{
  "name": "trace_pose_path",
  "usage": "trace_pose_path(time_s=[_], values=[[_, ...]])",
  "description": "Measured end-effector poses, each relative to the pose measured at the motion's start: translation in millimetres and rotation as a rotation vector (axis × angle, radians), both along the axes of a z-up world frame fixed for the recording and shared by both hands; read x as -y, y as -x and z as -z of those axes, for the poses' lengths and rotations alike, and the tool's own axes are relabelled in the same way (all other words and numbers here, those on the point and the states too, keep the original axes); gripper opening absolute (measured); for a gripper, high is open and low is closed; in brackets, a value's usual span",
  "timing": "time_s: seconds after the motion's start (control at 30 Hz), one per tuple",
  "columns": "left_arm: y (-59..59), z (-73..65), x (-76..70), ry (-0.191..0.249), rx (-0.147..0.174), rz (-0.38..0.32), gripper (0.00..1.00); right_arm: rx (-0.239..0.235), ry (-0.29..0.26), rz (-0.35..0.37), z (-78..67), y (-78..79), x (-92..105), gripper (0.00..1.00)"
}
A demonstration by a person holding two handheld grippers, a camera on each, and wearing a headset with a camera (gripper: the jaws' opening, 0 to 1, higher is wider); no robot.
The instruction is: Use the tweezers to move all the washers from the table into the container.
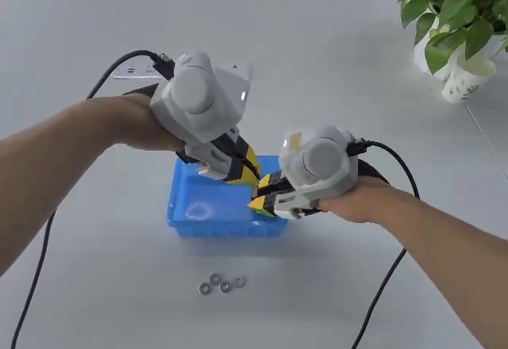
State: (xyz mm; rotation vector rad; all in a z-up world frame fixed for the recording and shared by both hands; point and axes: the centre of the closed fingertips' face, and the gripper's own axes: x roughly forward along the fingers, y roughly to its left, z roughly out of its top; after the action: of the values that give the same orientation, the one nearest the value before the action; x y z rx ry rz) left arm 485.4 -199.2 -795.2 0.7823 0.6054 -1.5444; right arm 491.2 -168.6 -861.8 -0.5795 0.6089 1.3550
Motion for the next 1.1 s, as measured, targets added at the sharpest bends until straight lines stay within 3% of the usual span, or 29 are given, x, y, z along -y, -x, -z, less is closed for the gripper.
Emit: trace_pose_path(time_s=[0.83, 1.1], values=[[1.8, 0.8, -0.3, 0.001, -0.018, -0.003, 0.07, 0.014, 0.01, -0.013, 0.7, 1.5, 0.1, 0.11], [1.4, -1.5, -0.9, -0.001, -0.007, 0.001, 0.07, 0.024, 0.013, -0.013, -1.8, 1.2, 1.3, 0.11]])
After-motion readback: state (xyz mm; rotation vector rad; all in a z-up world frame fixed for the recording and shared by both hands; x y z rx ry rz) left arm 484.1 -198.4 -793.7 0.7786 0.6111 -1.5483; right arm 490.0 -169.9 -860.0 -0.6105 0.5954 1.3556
